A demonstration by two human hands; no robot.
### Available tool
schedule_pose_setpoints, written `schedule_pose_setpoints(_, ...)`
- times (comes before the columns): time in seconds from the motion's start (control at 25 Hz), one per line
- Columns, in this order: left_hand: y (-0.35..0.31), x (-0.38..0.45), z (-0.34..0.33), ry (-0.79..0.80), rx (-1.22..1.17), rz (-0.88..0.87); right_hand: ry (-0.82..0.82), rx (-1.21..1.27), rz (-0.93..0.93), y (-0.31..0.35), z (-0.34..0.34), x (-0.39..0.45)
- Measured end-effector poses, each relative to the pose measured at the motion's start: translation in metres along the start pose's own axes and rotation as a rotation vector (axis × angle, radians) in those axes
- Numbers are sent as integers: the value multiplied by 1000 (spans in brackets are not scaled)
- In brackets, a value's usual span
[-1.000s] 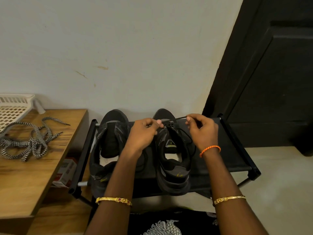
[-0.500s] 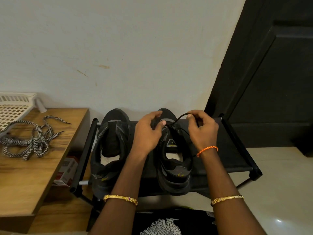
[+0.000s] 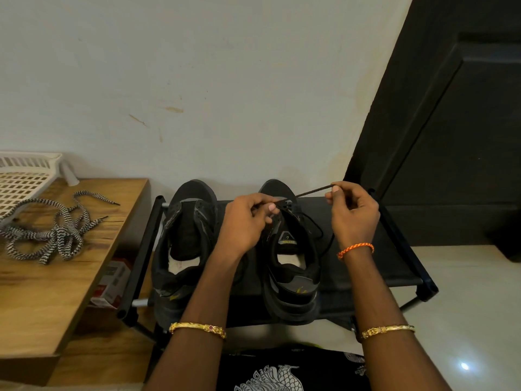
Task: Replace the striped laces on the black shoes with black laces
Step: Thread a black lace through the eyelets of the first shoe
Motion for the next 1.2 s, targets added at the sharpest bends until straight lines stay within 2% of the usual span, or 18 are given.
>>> schedule_pose_setpoints(0.12, -1, -1, -1, -152, -99, 106, -12, -169, 38, 1, -2, -4)
schedule_pose_setpoints(0.2, -1, -1, -1, -207, -98, 125, 46, -400, 172, 5, -3, -8)
schedule_pose_setpoints(0.24, 0, -1, -1, -189, -57, 101, 148, -455, 259, 8, -4, -10)
schedule_pose_setpoints(0.32, -1, 0, -1, -91, -14, 41, 429, -383, 362, 12, -10, -16)
schedule_pose_setpoints(0.4, -2, 0, -3, -21, 0, 10, 623, -288, 323, 13, -15, -25)
schedule_pose_setpoints(0.44, -2, 0, -4, -23, -1, 13, 650, -261, 282, 13, -16, -26)
schedule_pose_setpoints(0.56, 3, 0, -4, -55, -41, 117, 529, -224, 221, 12, -14, -21)
schedule_pose_setpoints(0.64, 8, 0, -4, 55, 56, 188, 400, -278, 204, 8, -12, -14)
schedule_pose_setpoints(0.72, 11, -3, -9, 192, 218, 176, 351, -366, 181, 3, -11, -12)
schedule_pose_setpoints(0.8, 13, -6, -12, 219, 304, 147, 346, -409, 121, 0, -14, -15)
schedule_pose_setpoints(0.96, 11, -6, -10, 174, 279, 155, 314, -454, 80, 2, -22, -24)
schedule_pose_setpoints(1.08, 11, -6, -6, 171, 147, 268, 362, -568, 144, 2, -27, -29)
schedule_pose_setpoints(1.2, 12, -4, -2, 190, 30, 394, 400, -577, 131, 0, -31, -31)
Point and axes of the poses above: each hand's wrist, its own x-axis towards the middle knuckle, its own z-axis out of the back of the hand, y = z × x, the point moved 1 cm from there along x, towards the middle knuckle, and after that the axes turned 11 degrees about -y, right-handed, at the moved point
